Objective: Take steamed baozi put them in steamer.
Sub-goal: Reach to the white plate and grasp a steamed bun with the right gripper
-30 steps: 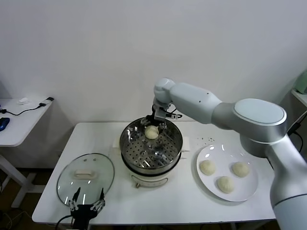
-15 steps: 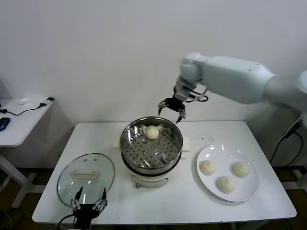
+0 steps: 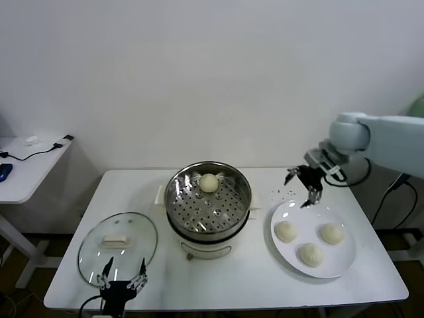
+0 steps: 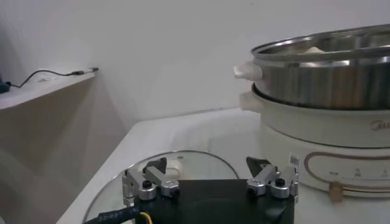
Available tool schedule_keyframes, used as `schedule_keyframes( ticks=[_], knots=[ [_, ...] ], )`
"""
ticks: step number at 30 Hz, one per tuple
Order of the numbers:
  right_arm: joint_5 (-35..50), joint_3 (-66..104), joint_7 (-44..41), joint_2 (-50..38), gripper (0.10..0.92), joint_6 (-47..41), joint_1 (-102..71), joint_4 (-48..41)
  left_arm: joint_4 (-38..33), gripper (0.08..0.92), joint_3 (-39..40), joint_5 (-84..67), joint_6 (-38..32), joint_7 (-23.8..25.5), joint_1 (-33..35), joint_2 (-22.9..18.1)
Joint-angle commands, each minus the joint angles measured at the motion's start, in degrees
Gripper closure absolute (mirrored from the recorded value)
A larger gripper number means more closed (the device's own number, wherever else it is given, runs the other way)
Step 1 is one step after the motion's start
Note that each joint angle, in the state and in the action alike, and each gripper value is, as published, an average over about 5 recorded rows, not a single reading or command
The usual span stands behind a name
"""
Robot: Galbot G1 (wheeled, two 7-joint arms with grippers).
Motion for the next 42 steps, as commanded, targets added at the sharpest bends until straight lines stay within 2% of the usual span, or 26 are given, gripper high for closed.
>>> schedule_keyframes(
  ticks=[1,11,20,36,39,42],
  knots=[
    [4.08,0.02,6.91,-7.16,0.203,-15.00,-6.67,6.68,-0.10,0.177,0.00,0.02,-0.03,0.00,0.11,-0.17],
    [1.49,11.55,9.57,-2.65,0.203,-17.37,-22.04,-3.15,0.29,0.177,-0.12,0.23,-0.06,-0.05,0.35,-0.79],
    [0.10,17.92,10.58,0.66,0.203,-17.34,-27.85,-8.75,0.97,0.177,-0.37,0.22,-0.19,-0.11,0.20,-0.94],
    [0.06,19.47,10.51,2.74,0.203,-17.05,-29.47,-10.61,0.90,0.177,-0.13,0.31,-0.09,-0.12,0.10,-1.10],
    [-0.10,19.73,10.39,2.91,0.222,-17.04,-29.68,-10.63,0.87,0.177,-0.07,0.31,-0.07,-0.13,0.10,-1.14],
    [-0.32,19.74,9.90,2.78,0.280,-17.04,-29.64,-10.09,0.87,0.177,0.03,0.31,-0.09,-0.15,0.12,-1.19]
  ],
)
